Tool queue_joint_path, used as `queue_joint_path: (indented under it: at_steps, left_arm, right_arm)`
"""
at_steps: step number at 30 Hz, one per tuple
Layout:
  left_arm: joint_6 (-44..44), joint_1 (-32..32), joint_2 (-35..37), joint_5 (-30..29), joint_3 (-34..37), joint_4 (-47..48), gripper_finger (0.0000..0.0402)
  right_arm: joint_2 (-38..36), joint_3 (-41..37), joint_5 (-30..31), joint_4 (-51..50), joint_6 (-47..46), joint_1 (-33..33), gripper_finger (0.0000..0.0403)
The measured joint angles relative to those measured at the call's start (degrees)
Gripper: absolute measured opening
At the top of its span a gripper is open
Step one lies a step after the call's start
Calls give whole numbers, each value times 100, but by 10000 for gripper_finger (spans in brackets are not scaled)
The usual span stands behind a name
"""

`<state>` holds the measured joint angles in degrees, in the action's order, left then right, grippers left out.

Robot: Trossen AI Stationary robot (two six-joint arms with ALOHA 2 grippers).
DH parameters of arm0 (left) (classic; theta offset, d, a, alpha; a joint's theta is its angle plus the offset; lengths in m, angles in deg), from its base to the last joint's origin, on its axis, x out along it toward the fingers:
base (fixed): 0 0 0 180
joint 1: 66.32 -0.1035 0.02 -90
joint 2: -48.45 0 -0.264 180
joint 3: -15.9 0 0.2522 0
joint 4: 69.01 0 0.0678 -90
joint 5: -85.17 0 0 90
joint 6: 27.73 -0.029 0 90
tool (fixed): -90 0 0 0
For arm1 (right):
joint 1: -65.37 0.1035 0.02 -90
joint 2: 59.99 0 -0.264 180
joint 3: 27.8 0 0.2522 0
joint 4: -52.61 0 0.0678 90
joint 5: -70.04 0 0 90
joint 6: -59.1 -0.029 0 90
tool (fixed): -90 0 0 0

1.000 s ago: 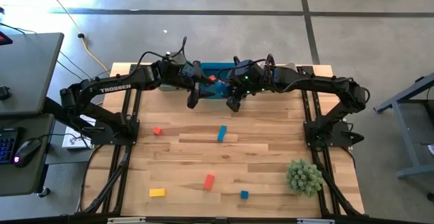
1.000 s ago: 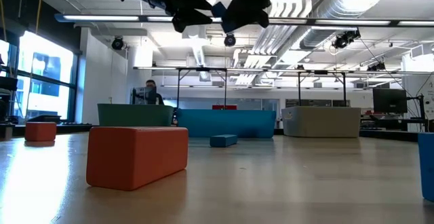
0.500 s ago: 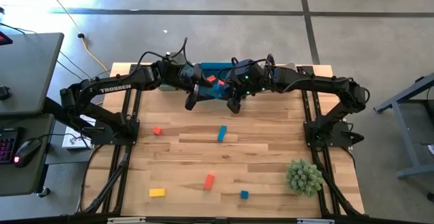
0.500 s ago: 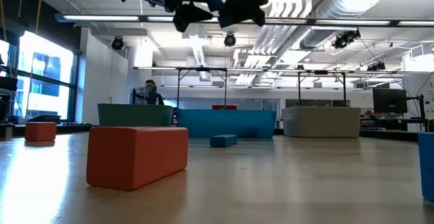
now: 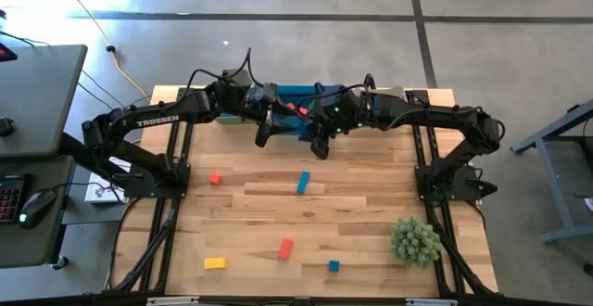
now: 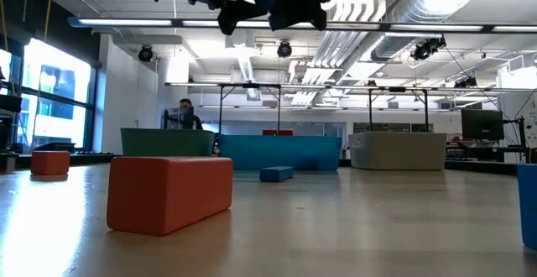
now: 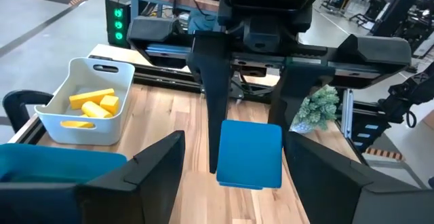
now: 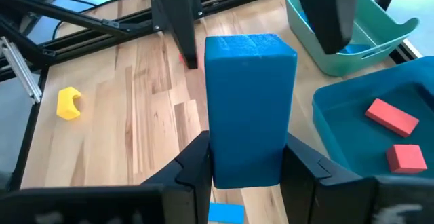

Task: Sort & place blocks by color
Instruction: Put the blue block into the green bin

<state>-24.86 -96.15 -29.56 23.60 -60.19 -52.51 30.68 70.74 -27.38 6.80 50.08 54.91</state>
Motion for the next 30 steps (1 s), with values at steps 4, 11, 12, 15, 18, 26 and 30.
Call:
queue_joint_path:
  at_steps: [4, 11, 12, 15, 18, 26, 30]
  left_arm:
    - [-2, 24, 0, -9, 1, 0, 241]
    - [-2, 22, 0, -24, 0, -2, 241]
    - [-2, 22, 0, -60, 0, -2, 241]
    - [-4, 22, 0, -77, 0, -2, 235]
    - [-4, 24, 0, -77, 0, -18, 213]
    - [-219, 27, 0, 6, 0, -290, 116]
    - [-266, 27, 0, 12, 0, -233, 106]
  right_arm:
    - [0, 0, 7, 15, 2, -2, 104]
    - [0, 0, -15, 206, -170, 0, 104]
    - [0, 0, -15, 228, -170, 0, 104]
    - [0, 0, -15, 292, -264, 0, 104]
    - [0, 0, -15, 367, -296, 0, 104]
    - [0, 0, -15, 358, -245, -2, 104]
    - [0, 0, -9, 350, -246, 0, 104]
